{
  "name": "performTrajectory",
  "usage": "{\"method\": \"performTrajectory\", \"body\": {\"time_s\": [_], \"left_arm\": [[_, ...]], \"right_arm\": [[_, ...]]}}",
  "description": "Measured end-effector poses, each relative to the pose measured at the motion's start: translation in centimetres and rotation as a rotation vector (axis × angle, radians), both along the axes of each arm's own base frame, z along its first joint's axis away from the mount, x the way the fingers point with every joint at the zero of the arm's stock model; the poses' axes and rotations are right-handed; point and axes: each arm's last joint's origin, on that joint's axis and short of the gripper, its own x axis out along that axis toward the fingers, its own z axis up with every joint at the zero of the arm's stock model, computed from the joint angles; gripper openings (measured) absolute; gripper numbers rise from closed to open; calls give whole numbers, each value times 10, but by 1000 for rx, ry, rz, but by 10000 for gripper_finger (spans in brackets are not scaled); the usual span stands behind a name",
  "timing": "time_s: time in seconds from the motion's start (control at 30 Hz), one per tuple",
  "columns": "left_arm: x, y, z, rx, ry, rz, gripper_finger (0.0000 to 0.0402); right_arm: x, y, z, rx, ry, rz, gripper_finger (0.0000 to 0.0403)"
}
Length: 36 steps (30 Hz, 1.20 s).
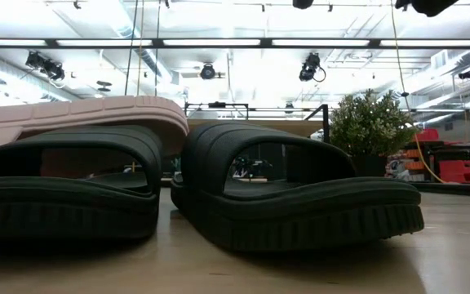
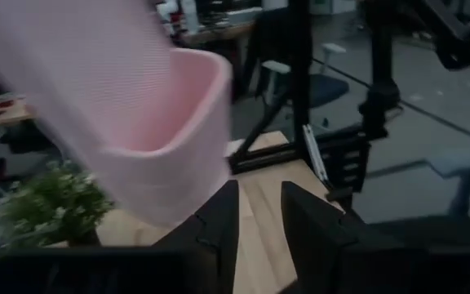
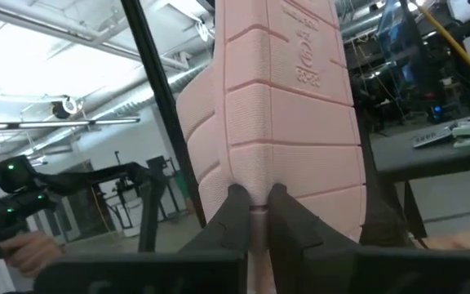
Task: Pick and place slides into the shelf
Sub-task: Put the right pink slide on the shelf
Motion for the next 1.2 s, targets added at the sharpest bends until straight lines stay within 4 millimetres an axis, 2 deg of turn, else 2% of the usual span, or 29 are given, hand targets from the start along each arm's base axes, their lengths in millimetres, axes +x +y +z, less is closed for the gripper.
{"method": "performTrajectory", "body": {"time_s": [0.3, 0.57, 0.8, 1.07, 1.2], "left_arm": [[-2, -5, -4, 192, 6, 44, 131], [14, -14, -13, 372, 16, 130, 192], [15, -20, -10, 499, -15, 248, 236], [20, -12, -12, 563, 16, 368, 246], [29, -9, -18, 588, 44, 384, 243]], "right_arm": [[3, -8, -3, 18, 39, -22, 23], [4, -16, -5, 21, 57, -48, 23], [5, -20, -8, 34, 93, -69, 23], [5, -20, -8, 52, 92, -86, 22], [7, -20, -5, 66, 86, -83, 22]]}}
